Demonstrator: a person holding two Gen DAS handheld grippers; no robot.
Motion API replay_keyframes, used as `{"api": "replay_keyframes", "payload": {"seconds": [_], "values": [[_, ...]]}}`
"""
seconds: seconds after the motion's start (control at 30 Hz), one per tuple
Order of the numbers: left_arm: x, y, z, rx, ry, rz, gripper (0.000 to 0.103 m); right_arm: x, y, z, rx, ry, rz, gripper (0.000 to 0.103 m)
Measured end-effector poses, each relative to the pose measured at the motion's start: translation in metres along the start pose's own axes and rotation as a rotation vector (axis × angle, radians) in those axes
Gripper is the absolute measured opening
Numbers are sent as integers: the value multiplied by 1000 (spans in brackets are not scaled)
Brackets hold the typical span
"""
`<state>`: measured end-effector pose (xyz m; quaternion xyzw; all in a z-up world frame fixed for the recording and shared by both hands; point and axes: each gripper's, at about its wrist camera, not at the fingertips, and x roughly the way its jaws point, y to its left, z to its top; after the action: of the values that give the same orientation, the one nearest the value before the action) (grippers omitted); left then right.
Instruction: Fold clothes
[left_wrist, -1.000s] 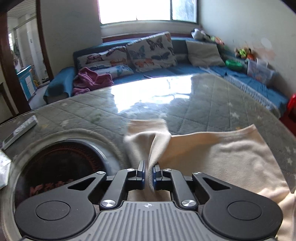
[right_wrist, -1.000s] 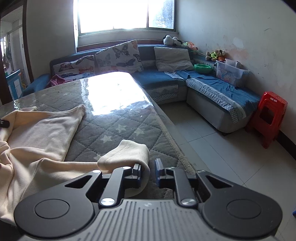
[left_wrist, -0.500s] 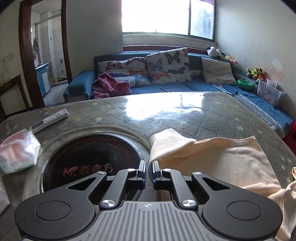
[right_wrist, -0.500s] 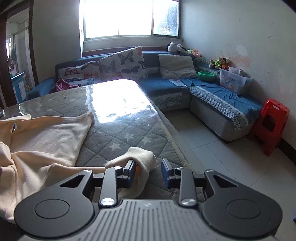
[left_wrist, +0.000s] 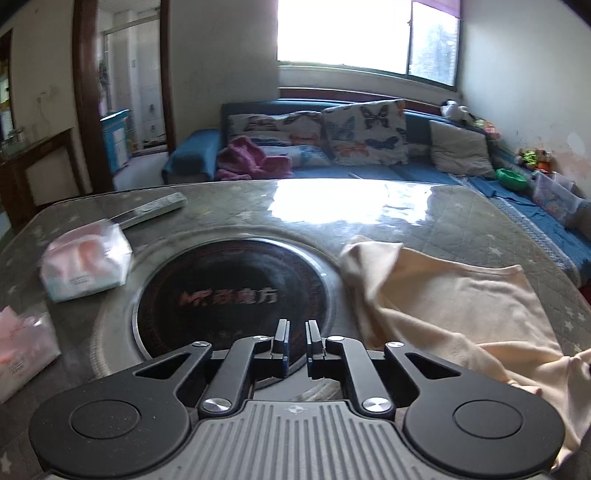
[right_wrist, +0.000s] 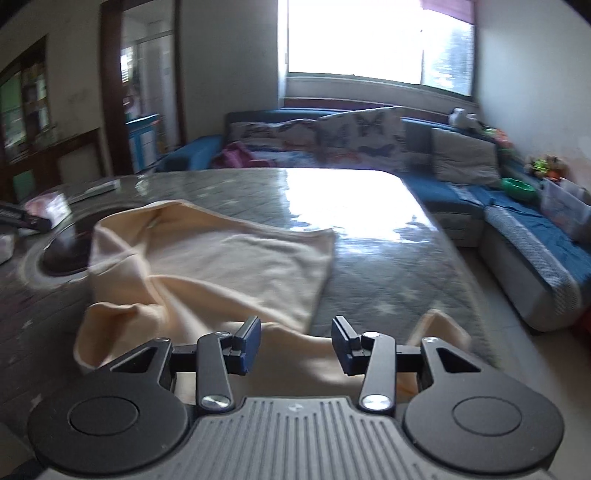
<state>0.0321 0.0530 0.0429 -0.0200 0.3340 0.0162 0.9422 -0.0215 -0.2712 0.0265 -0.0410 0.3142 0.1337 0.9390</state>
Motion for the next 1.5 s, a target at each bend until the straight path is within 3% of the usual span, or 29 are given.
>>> {"api": "replay_keyframes", "payload": {"seconds": [0.07,0.13,0.23,0.33,0.47,0.5,0.53,0.6,0.7,0.77,0.9,1.03,1.2,1.37,1.43,1.5], "values": [[5,-9,5,6,5,-36,21,6,14,3,-30,5,55,47],[11,-20,11,23,-5,-56,46,12,28,7,-56,13,112,48],[28,-37,21,71,-7,-45,55,20,46,12,-96,23,175,49],[54,-47,27,101,37,-37,55,27,62,16,-140,36,225,50],[84,-48,26,101,100,-23,54,37,76,15,-207,59,228,50],[90,-47,26,95,115,-30,43,40,78,14,-222,65,222,49],[93,-45,25,91,123,-40,27,42,81,13,-237,70,215,46],[92,-42,22,85,122,-65,10,46,81,12,-240,79,220,45],[84,-36,19,74,105,-90,4,49,82,11,-245,81,236,22],[70,-30,17,64,82,-95,3,44,83,12,-255,66,260,10],[34,-16,12,36,30,-91,3,33,85,14,-273,35,307,7],[-3,3,3,-8,-7,-95,3,10,96,18,-314,16,427,7],[-31,29,-27,-67,11,-25,3,-2,117,9,-389,64,568,6],[-32,58,-58,-106,100,65,11,1,130,-6,-434,156,651,16],[-34,65,-65,-108,113,83,25,-2,122,-5,-423,160,645,20],[-40,63,-67,-92,102,85,27,-4,113,-3,-403,158,626,25]]}}
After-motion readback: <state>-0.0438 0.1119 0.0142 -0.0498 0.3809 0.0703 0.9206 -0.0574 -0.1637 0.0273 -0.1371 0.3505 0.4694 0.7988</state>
